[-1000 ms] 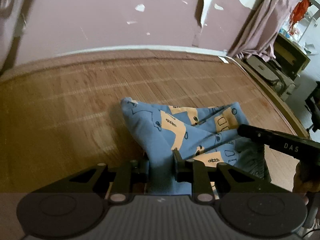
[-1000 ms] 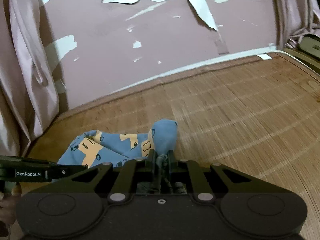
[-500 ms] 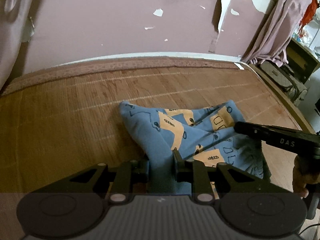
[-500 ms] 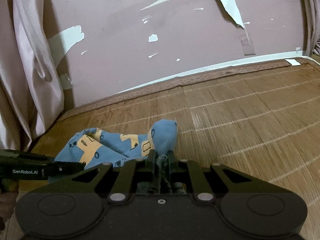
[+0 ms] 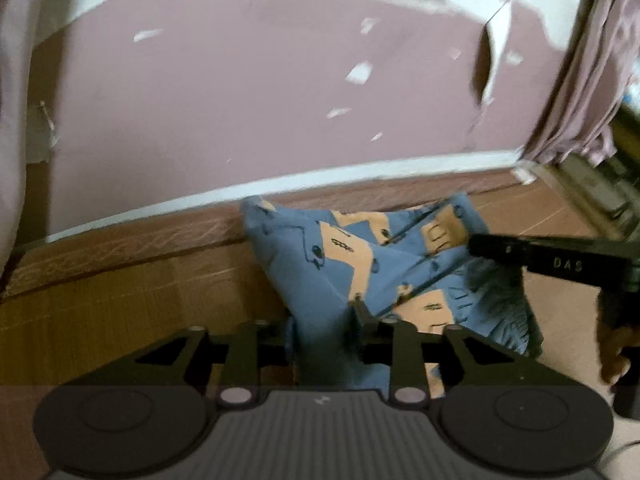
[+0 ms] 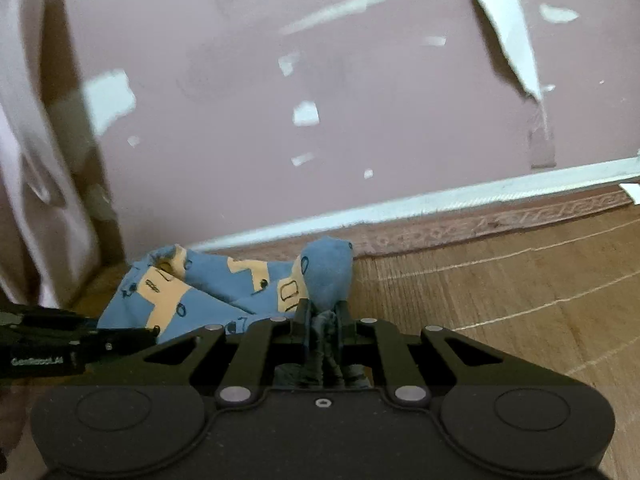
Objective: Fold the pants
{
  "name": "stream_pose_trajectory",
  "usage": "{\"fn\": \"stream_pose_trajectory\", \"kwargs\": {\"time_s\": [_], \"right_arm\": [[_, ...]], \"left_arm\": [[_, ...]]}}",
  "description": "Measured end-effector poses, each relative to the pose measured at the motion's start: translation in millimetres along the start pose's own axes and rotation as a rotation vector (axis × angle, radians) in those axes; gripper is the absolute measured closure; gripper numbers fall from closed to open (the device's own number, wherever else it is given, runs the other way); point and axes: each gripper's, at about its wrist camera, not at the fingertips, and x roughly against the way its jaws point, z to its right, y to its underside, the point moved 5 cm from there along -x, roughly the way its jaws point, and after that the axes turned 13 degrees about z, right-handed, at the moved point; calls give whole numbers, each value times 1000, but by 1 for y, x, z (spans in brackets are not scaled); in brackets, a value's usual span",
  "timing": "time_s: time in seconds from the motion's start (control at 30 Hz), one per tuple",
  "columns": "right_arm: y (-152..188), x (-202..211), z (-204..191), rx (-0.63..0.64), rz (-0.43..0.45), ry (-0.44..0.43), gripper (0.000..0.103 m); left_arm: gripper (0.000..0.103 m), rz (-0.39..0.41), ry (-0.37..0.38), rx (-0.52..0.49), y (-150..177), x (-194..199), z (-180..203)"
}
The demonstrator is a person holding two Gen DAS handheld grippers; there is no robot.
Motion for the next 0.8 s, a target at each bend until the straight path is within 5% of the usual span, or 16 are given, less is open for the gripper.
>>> {"fn": "stream_pose_trajectory", "kwargs": {"time_s": [0.1, 0.27, 0.37, 0.53, 0.8], "right_arm": [[16, -7, 6, 57, -3, 66, 69], [18, 33, 7, 89, 119, 112, 41], [24, 53, -10, 120, 137, 90, 31], [61, 55, -16, 222, 8, 171, 31], [65, 82, -12, 162, 54, 218, 13]], "left_arm": [[44, 30, -33, -20, 8, 3, -8], [26, 78, -37, -58, 15, 31, -5], [23, 61, -51, -70, 28, 42, 1], [22, -27, -125, -171, 61, 43, 8], [15, -29, -178, -125, 66, 61, -7]]}}
